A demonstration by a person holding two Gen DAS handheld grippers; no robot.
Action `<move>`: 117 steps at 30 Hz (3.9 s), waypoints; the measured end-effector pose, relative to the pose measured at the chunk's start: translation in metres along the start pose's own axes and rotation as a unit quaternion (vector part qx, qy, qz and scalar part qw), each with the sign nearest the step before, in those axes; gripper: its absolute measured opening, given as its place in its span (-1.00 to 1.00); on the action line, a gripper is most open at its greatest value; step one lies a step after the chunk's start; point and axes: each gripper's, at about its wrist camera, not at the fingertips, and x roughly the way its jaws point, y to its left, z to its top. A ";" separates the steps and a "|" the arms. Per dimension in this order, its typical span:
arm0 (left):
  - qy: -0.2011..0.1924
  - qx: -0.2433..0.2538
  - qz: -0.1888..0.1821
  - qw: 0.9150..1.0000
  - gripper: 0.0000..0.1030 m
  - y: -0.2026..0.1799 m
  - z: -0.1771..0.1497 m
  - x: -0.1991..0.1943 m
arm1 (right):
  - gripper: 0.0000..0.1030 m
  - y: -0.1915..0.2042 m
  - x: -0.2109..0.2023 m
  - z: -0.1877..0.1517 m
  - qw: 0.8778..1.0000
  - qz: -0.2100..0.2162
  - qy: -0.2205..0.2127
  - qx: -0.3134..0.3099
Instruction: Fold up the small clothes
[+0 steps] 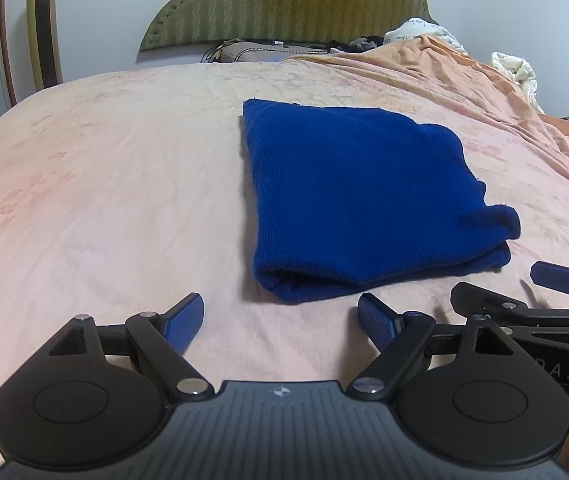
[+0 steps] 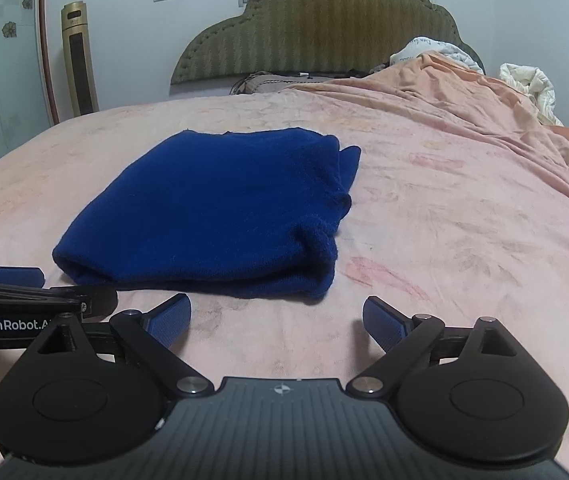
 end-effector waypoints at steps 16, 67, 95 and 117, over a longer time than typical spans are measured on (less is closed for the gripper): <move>-0.016 0.007 0.025 1.000 0.64 0.002 -0.008 -0.005 | 0.96 -0.003 -0.008 -0.001 1.000 -0.007 -0.007 -0.001; -0.027 0.017 0.045 0.998 1.00 0.004 -0.019 0.005 | 1.00 -0.009 0.017 -0.010 1.000 -0.018 0.013 -0.006; -0.023 0.024 0.051 0.998 1.00 0.004 -0.017 0.001 | 1.00 -0.006 0.014 -0.011 1.000 -0.023 0.009 -0.011; -0.024 0.037 0.055 0.998 1.00 -0.004 -0.006 -0.027 | 1.00 -0.003 -0.021 0.001 1.000 -0.016 -0.003 -0.014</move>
